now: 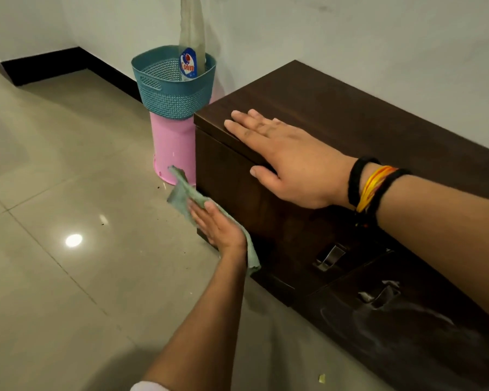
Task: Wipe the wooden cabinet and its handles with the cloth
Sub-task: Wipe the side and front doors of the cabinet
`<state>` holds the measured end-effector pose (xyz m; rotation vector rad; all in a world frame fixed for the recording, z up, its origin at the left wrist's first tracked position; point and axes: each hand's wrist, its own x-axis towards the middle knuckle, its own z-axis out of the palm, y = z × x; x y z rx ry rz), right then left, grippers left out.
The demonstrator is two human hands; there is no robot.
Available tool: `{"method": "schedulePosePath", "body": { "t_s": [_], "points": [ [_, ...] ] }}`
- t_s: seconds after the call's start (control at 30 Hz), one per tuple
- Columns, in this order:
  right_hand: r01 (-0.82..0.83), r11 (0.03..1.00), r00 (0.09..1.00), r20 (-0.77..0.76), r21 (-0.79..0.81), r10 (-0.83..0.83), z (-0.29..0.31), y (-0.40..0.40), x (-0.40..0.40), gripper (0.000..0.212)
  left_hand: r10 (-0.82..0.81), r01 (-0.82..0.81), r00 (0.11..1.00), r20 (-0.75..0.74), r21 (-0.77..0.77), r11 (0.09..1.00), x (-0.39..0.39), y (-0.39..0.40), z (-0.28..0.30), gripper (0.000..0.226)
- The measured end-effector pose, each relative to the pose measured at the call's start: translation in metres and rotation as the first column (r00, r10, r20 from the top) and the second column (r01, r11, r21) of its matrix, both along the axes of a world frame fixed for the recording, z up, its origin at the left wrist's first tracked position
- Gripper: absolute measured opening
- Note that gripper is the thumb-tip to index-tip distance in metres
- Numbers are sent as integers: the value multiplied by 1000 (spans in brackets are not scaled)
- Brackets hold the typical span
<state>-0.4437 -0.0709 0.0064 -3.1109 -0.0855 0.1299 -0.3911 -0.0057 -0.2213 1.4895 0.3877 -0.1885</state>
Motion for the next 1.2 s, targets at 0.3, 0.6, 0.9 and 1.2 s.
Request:
{"method": "schedulePosePath", "body": {
  "t_s": [0.3, 0.6, 0.9, 1.2],
  "points": [
    [3, 1000, 1000, 8, 20, -3, 0, 0, 0, 74, -286, 217, 856, 431, 202, 955, -85, -9, 24, 68],
    [14, 1000, 1000, 18, 17, -14, 2, 1, 0, 75, -380, 335, 899, 216, 219, 916, -125, -11, -16, 87],
    [19, 1000, 1000, 4, 20, -19, 2, 0, 0, 75, -199, 163, 964, 176, 197, 967, -90, -15, 1, 71],
    [21, 1000, 1000, -8, -6, -21, 3, 2, 0, 75, -173, 127, 965, 196, 227, 966, -102, -20, -1, 89]
  ]
}}
